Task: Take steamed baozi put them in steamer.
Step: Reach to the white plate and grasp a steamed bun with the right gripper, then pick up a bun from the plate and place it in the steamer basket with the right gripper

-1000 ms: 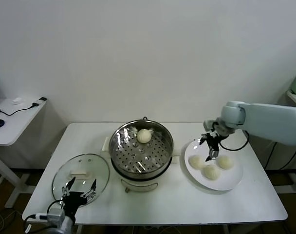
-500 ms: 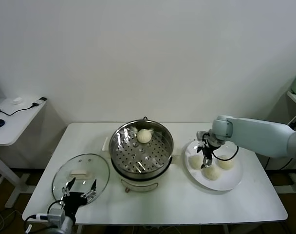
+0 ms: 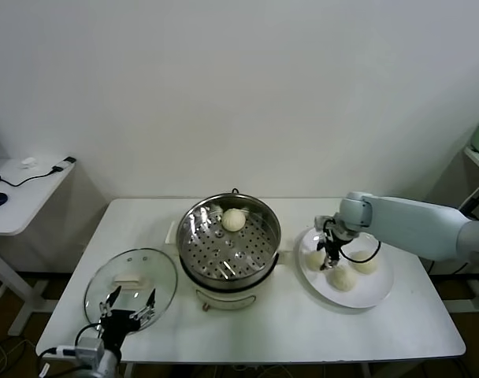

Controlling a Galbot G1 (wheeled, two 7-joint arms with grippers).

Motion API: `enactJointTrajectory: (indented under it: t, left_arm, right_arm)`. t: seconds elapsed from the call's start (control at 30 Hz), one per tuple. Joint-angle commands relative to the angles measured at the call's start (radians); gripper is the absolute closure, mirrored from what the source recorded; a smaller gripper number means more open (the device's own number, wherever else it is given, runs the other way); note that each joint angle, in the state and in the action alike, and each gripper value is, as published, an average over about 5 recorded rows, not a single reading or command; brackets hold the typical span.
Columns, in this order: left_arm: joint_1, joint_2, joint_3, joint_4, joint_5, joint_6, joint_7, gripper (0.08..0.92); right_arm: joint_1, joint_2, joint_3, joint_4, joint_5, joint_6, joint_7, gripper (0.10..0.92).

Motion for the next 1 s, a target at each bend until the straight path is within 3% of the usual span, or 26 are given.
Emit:
enactJointTrajectory:
  t: [0.03, 0.3, 0.47, 0.77, 1.0]
  left_arm:
    - [0.004, -0.006, -0.001, -0.017, 0.001, 0.004, -0.001, 0.177]
    - [0.012, 0.005, -0.004, -0.053, -0.002, 0.012, -0.001, 0.177]
    - [0.006, -0.002, 0.002, -0.079, -0.004, 0.036, 0.000, 0.177]
    - [0.001, -0.018, 0.016, -0.103, 0.001, 0.052, 0.000, 0.177]
    - [0.004, -0.040, 0.032, -0.114, 0.016, 0.051, 0.006, 0.177]
  right_arm:
    - [0.113, -0.013, -0.024, 0.022, 0.023, 0.014, -0.039, 0.431]
    - [0.626, 0.043, -0.296, 0.120, 0.291, 0.060, -0.170, 0.431]
    - [0.825, 0.148, -0.288, 0.244, 0.486, 0.017, -0.167, 0.431]
    - [0.762, 0.405, -0.140, 0.392, 0.744, -0.166, 0.053, 0.431]
    - [0.547, 0.527, -0.102, 0.333, 0.733, -0.257, 0.189, 0.434]
